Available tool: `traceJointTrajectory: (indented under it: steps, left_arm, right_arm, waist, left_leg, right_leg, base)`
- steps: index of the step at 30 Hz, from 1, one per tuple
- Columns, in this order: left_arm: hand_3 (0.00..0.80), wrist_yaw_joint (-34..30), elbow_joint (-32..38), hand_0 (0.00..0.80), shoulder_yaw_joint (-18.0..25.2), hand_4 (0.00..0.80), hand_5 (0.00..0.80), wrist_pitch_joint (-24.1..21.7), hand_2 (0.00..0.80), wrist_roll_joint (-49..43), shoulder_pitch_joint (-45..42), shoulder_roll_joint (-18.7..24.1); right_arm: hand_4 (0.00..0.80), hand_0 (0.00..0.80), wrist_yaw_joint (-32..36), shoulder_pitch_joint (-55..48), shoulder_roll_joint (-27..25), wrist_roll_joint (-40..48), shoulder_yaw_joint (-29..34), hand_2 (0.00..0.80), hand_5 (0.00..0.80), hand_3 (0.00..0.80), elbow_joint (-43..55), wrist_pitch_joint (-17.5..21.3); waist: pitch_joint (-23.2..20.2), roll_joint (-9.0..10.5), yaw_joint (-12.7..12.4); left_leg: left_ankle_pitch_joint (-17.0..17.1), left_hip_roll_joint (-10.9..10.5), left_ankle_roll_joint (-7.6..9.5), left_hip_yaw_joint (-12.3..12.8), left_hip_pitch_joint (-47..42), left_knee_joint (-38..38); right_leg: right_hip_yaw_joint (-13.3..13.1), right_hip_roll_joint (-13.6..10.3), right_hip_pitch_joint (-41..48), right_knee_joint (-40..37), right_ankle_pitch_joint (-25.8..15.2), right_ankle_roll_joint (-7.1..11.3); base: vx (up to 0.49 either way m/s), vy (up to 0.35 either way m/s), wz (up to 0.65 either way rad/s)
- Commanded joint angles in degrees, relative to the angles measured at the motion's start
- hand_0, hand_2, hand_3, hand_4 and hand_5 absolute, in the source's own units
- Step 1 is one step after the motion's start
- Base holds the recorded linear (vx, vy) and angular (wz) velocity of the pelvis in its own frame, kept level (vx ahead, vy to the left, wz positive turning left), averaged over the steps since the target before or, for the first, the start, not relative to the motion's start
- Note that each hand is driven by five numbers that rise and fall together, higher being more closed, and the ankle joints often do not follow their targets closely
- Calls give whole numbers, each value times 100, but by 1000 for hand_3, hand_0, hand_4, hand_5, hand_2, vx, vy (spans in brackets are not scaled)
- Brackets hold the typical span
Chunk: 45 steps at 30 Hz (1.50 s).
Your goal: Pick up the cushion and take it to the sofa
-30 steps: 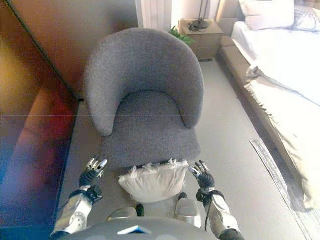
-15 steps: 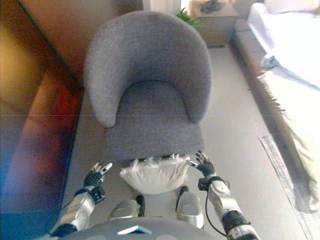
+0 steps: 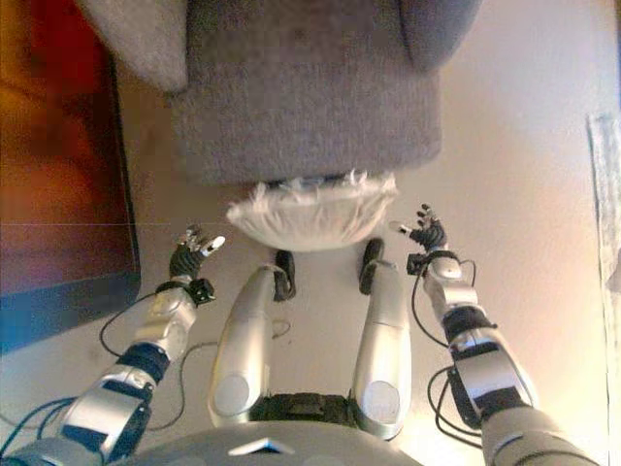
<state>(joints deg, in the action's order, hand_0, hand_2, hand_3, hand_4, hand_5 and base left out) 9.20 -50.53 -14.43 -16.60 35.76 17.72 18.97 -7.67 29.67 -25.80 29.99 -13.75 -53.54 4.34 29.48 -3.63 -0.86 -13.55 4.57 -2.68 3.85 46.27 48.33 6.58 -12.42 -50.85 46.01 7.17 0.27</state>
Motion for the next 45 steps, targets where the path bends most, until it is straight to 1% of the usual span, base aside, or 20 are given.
traceJointTrajectory:
  steps: [1,4,9,12,17,19,23,28,33,39,42,45]
  left_arm:
    - [0,86,59,0,145,0,0,-94,0,107,-59,35]
    - [0,65,139,0,65,0,0,-104,0,121,64,38]
    - [0,4,164,0,-27,0,0,-3,0,322,566,102]
    - [0,-193,214,0,-144,0,0,6,0,583,917,208]
    - [0,-501,419,0,-244,0,0,-66,0,1149,1286,303]
    - [0,-567,513,0,-246,0,0,-21,0,1261,1400,288]
    - [0,-551,509,0,-293,0,0,204,0,1297,1657,312]
    - [0,-406,233,0,-332,0,0,526,0,1478,2207,370]
    - [0,-230,-8,0,-380,0,0,767,0,1364,2592,432]
    - [0,159,-346,0,-325,0,0,1108,0,1459,2833,430]
    - [0,-23,-464,0,-300,0,0,1028,0,1419,2814,420]
    - [0,-366,-254,0,-398,0,0,755,0,1506,2786,389]
  right_arm:
    - [0,0,8,-52,-283,177,150,0,0,0,50,119]
    - [0,0,224,106,-431,278,135,0,0,0,103,0]
    - [0,0,516,635,-524,515,24,0,0,0,-41,-88]
    - [0,0,680,1029,-576,611,-93,0,0,0,-73,-117]
    - [0,0,998,1453,-618,641,-345,0,0,0,51,-103]
    - [0,0,1021,1573,-599,677,-425,0,0,0,109,-127]
    - [0,0,972,1898,-559,767,-537,0,0,0,125,-332]
    - [0,0,895,2393,-476,1053,-667,0,0,0,-103,-514]
    - [0,0,1003,2720,-398,1308,-697,0,0,0,-172,-660]
    - [0,0,1086,3015,-331,1278,-778,0,0,0,-284,-678]
    - [0,0,1113,3114,-304,1289,-871,0,0,0,-160,-790]
    - [0,0,1257,3126,-334,1261,-1027,0,0,0,83,-876]
  waist:
    - [-157,-71,-20]
    - [-90,-105,3]
    - [-36,-113,24]
    - [-13,-121,53]
    - [27,-129,85]
    - [27,-129,95]
    - [28,-131,106]
    - [30,-122,129]
    - [31,-99,129]
    - [31,-99,118]
    - [31,-85,91]
    - [31,-85,82]
  left_leg:
    - [30,-99,381,131,562,350]
    - [-41,-82,427,92,1130,817]
    - [-240,-58,474,40,2088,1699]
    - [-315,-2,478,52,2535,2073]
    - [-392,49,481,53,3023,2458]
    - [-407,71,466,50,3149,2559]
    - [-399,97,424,41,3333,2708]
    - [-396,108,390,17,3495,2853]
    - [-291,106,345,-19,3581,2826]
    - [-235,96,330,-38,3583,2824]
    - [-213,100,318,-50,3565,2814]
    - [-164,94,315,-47,3556,2790]
  right_leg:
    - [-250,-207,-115,484,41,251]
    - [-380,-159,-653,906,106,199]
    - [-564,-69,-1564,1661,276,107]
    - [-622,-49,-1977,1963,373,54]
    - [-695,-55,-2449,2263,454,23]
    - [-712,-58,-2565,2338,473,19]
    - [-738,-53,-2731,2448,475,15]
    - [-765,-54,-2901,2584,489,-2]
    - [-753,-58,-2974,2607,454,-15]
    - [-730,-79,-2966,2599,430,-40]
    - [-704,-108,-2937,2581,414,-56]
    - [-693,-113,-2934,2564,367,-69]
  base:
    - [-75,75,-1]
    - [-94,55,-4]
    - [-91,10,-6]
    - [-63,6,-7]
    - [-38,2,3]
    - [3,-2,-18]
    - [14,0,15]
    - [29,-13,-5]
    - [41,-10,3]
    - [22,-13,-1]
    - [21,-12,1]
    - [10,5,1]
